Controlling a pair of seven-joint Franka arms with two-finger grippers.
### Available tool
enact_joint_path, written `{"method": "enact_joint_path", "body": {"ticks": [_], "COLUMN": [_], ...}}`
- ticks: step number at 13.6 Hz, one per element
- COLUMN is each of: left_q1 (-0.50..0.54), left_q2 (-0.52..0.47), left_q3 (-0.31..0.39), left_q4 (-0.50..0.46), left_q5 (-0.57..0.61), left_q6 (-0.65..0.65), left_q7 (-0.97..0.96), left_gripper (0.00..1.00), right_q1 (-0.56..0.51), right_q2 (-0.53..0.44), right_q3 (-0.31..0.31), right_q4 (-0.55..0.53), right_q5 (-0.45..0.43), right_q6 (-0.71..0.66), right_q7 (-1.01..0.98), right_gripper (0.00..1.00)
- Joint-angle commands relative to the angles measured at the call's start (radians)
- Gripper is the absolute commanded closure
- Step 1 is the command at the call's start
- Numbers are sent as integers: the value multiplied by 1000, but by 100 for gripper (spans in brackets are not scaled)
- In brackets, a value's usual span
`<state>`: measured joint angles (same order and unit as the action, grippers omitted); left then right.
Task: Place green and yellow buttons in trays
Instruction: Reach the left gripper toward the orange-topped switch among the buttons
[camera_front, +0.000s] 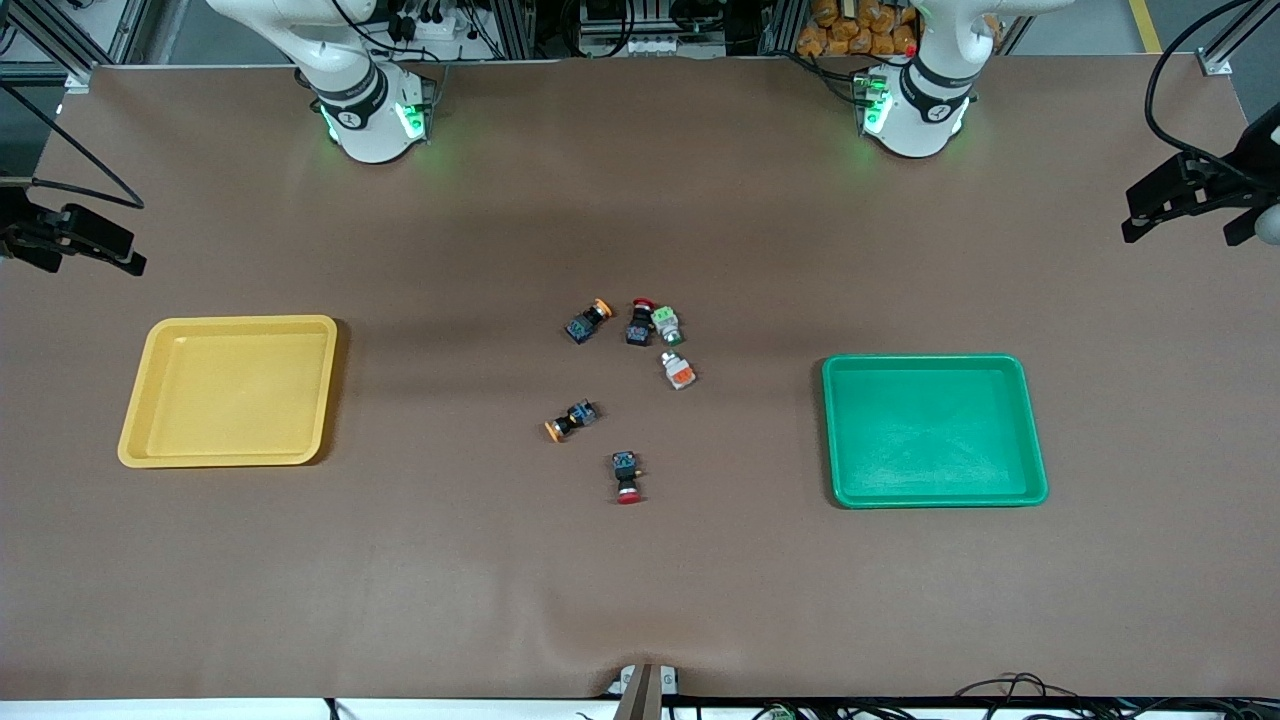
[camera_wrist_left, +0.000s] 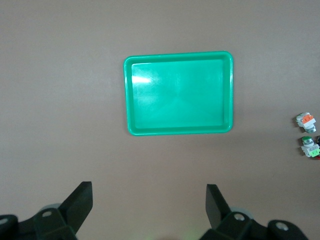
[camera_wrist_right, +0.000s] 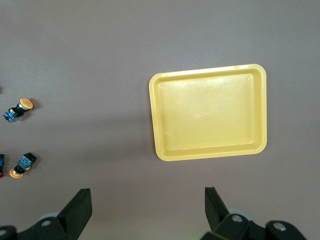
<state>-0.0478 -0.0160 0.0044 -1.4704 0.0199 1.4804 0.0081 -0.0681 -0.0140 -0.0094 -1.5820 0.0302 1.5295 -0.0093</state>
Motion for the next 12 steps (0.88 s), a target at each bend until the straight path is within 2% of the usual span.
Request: {"method": "enact_joint_path", "body": {"ticks": [1, 7, 10, 12], "left_q1": [3, -7, -36, -49], "left_q2": [-6, 74, 114, 134], "left_q3": [0, -10, -72, -127], "left_q4": [-5, -21, -62, -111], "left_q5": [12, 12, 11, 11], "left_q6": [-21, -40, -29, 44], "left_q7": [18, 7, -74, -157], "left_gripper": [0, 0, 0, 0], "right_q1": [-4, 16, 25, 24], "right_q2": [-3, -4, -6, -6], "right_q3": [8, 13, 11, 11], "right_q4": [5, 30, 30, 28], "right_q5": [14, -24, -32, -29], "right_q6": [0, 43, 44, 40], "right_q7": [-9, -12, -11, -11], "right_gripper": [0, 0, 0, 0]}}
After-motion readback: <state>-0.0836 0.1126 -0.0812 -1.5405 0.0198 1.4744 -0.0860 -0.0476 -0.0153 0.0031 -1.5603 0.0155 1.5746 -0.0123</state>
